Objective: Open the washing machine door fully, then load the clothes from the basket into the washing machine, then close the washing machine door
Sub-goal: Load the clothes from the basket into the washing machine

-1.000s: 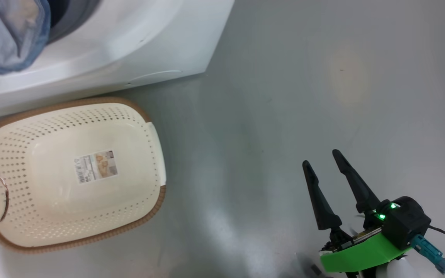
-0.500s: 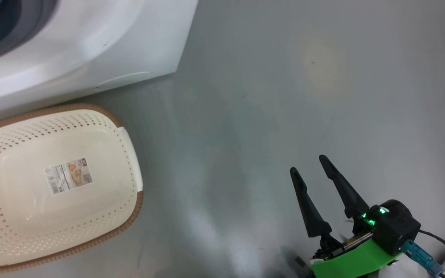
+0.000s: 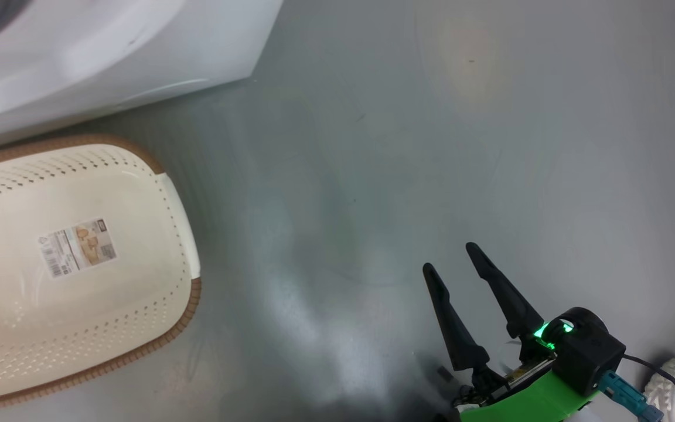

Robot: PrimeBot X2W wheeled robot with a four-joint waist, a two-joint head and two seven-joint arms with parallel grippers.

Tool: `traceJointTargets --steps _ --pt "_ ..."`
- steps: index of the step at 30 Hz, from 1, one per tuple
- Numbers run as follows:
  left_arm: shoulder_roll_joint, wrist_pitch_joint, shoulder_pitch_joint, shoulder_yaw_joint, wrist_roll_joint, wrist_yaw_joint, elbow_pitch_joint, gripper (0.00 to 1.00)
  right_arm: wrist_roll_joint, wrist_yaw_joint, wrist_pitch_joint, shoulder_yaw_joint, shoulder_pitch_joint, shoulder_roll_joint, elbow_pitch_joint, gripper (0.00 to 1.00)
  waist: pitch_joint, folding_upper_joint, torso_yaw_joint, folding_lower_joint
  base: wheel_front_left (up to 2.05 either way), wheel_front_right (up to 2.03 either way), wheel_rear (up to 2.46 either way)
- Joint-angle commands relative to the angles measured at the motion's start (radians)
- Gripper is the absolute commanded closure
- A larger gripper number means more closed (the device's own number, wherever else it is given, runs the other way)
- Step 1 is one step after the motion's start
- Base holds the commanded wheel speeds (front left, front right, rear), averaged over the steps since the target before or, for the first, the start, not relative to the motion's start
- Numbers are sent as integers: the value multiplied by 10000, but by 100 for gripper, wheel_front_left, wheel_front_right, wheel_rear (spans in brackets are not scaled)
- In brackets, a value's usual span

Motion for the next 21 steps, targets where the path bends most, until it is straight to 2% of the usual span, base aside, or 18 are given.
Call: traceJointTargets --steps 1,8,16,21 --pt "699 96 -268 177 -113 -26 -279 100 87 16 -47 306 269 -54 -245 0 173 0 -135 0 0 0 0" --pt "1219 332 -580 -16 -278 -27 -468 100 172 16 -47 534 366 -54 -255 0 356 0 -398 0 0 0 0" --pt "1529 -2066 -1277 33 488 -28 -1199 100 378 16 -47 823 428 -54 -327 0 522 0 -693 0 0 0 0" --pt "1534 -2572 -1372 200 891 -27 -1393 100 485 16 -47 837 427 -54 -368 0 557 0 -753 0 0 0 0"
